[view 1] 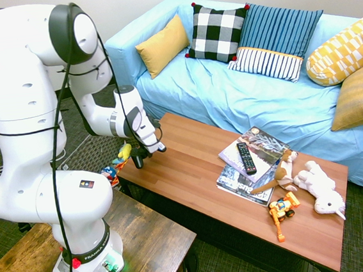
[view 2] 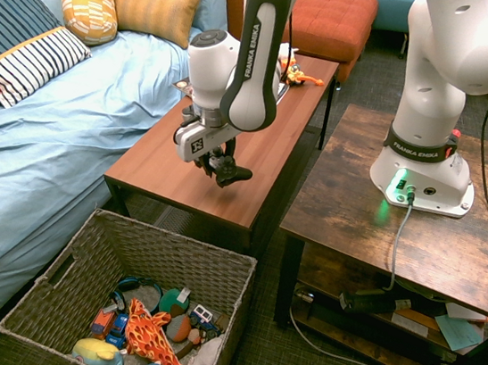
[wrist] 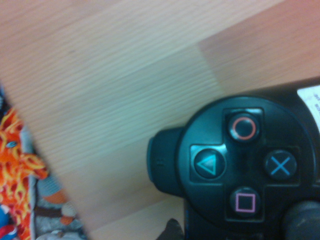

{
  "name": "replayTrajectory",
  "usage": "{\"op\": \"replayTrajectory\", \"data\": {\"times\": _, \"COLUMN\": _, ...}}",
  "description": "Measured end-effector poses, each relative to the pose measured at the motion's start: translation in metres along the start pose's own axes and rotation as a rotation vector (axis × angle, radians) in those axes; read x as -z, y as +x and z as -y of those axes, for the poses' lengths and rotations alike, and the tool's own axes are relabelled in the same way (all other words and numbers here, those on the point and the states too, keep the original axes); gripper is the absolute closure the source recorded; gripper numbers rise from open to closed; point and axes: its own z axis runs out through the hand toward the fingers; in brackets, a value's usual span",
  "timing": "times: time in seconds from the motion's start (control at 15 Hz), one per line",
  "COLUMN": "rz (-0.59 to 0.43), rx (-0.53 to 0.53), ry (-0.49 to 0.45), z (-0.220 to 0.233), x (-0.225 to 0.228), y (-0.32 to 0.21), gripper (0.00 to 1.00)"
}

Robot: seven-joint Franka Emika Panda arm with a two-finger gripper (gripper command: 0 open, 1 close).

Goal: Put the gamepad in the basket

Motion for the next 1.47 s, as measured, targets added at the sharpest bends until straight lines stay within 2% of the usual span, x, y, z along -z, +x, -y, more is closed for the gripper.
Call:
{"op": "replayTrajectory", "data": {"times": 0.27, "rz": -0.028, "rx": 0.11, "ry": 0.017, "z": 0.054, "x": 0.038, "y": -0.086, "gripper": 1.0}}
{"op": "replayTrajectory", "data": {"times": 0.47, "rz": -0.011, "rx": 0.217, "ry": 0.026, "z": 0.085, "x": 0.023, "y": -0.153, "gripper": 1.0}}
{"op": "replayTrajectory", "data": {"times": 0.67, "rz": -0.007, "rx": 0.289, "ry": 0.012, "z": 0.102, "x": -0.018, "y": -0.199, "gripper": 1.0}}
{"op": "replayTrajectory", "data": {"times": 0.73, "rz": -0.01, "rx": 0.297, "ry": 0.001, "z": 0.119, "x": -0.048, "y": -0.215, "gripper": 1.0}}
{"op": "replayTrajectory", "data": {"times": 0.93, "rz": -0.028, "rx": 0.306, "ry": -0.028, "z": 0.128, "x": -0.056, "y": -0.228, "gripper": 1.0}}
{"op": "replayTrajectory", "data": {"times": 1.13, "rz": -0.028, "rx": 0.286, "ry": -0.036, "z": 0.139, "x": -0.088, "y": -0.242, "gripper": 1.0}}
{"op": "replayTrajectory", "data": {"times": 1.47, "rz": 0.002, "rx": 0.222, "ry": -0.08, "z": 0.142, "x": -0.198, "y": -0.273, "gripper": 1.0}}
